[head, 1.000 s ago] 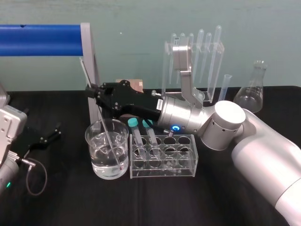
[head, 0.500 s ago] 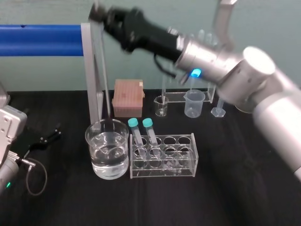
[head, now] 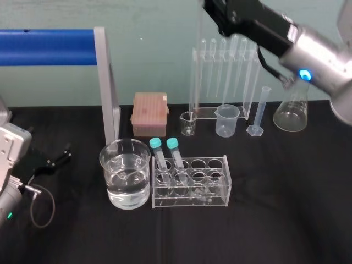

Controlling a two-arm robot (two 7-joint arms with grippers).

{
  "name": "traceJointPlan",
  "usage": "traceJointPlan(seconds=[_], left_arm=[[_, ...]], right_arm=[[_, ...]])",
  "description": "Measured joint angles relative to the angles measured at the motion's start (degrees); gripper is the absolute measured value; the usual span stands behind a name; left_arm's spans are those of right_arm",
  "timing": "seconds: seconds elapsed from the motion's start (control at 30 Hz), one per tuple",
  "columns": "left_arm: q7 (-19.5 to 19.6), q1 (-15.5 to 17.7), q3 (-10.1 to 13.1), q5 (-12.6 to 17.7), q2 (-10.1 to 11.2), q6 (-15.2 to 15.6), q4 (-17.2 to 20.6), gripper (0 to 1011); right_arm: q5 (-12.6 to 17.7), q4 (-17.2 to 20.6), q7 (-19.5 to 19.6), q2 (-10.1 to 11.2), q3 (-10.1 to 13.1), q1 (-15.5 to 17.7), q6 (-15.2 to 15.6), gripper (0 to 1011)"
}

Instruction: Hold the thermometer with one hand and immerse one end into the beaker, then reinsert it into the test tube rack.

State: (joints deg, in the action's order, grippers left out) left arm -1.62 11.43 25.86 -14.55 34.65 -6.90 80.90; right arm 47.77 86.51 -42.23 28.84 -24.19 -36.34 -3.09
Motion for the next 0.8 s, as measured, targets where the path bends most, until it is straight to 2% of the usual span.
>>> traceJointPlan(seconds=[0.17,0.2,0.27,0.47,0.8], left_arm=[[0.0,0.0,0.0,0.0,0.0,0.0,0.0,1008],[0.0,0.0,0.0,0.0,0.0,0.0,0.0,1008],[0.0,0.0,0.0,0.0,0.0,0.0,0.0,1008],[0.0,0.0,0.0,0.0,0.0,0.0,0.0,1008],[0.0,0.0,0.0,0.0,0.0,0.0,0.0,1008]], right_arm=[[0.1,3.0,2.7,3.1,0.5,6.1,0.6,56],[0.1,3.0,2.7,3.1,0.5,6.1,0.6,56],[0.1,3.5,2.9,3.6,0.3,8.3,0.1,55],[-0.2,3.1,2.9,3.5,-0.6,10.6,-0.6,55],[-2.6,0.7,2.9,2.4,-2.0,11.0,-1.6,56]])
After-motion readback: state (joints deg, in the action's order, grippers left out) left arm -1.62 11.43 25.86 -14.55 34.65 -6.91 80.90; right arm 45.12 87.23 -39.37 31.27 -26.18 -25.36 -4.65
